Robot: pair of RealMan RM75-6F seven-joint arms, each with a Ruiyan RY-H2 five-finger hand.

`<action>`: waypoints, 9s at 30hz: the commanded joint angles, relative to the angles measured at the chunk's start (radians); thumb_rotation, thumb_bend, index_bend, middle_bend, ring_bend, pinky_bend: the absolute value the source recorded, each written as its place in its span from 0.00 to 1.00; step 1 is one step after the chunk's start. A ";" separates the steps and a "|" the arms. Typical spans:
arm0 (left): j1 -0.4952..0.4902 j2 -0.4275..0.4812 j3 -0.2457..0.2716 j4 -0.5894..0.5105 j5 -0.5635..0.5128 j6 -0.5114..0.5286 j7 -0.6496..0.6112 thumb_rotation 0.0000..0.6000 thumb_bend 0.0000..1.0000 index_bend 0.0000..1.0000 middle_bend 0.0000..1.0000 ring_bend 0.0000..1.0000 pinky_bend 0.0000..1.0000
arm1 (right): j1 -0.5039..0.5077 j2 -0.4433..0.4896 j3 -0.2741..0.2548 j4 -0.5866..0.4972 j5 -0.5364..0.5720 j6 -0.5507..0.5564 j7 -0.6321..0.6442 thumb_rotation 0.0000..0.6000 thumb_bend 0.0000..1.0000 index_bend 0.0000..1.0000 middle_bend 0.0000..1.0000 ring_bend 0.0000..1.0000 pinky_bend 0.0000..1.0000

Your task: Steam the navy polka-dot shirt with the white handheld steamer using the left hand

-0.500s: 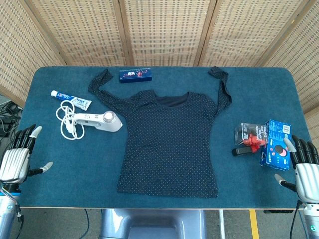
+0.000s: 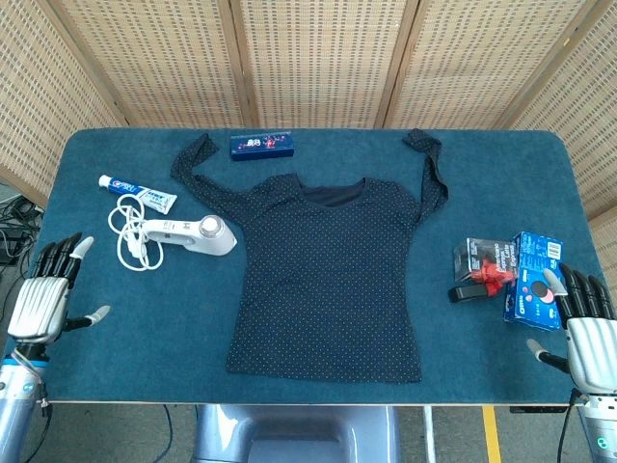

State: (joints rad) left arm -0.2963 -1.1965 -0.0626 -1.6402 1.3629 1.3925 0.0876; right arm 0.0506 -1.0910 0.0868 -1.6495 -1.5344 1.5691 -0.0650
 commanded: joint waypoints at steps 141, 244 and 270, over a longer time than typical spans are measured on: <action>-0.872 -0.931 -0.146 1.430 0.016 -0.665 -0.503 1.00 0.62 1.00 0.91 0.85 1.00 | 0.054 -0.024 0.018 0.060 0.119 -0.140 0.033 1.00 0.00 0.01 0.00 0.00 0.00; -0.768 -0.827 0.152 1.230 0.321 -0.441 -0.543 1.00 0.61 1.00 0.91 0.85 1.00 | 0.044 -0.006 0.003 0.024 0.079 -0.113 0.037 1.00 0.00 0.01 0.00 0.00 0.00; -0.742 -0.820 0.131 1.309 0.280 -0.481 -0.582 1.00 0.61 1.00 0.91 0.85 1.00 | 0.049 -0.013 0.000 0.022 0.081 -0.121 0.022 1.00 0.00 0.02 0.00 0.00 0.00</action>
State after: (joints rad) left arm -1.0384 -2.0158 0.0669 -0.3287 1.6411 0.9092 -0.4928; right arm 0.0995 -1.1039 0.0871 -1.6270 -1.4539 1.4478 -0.0434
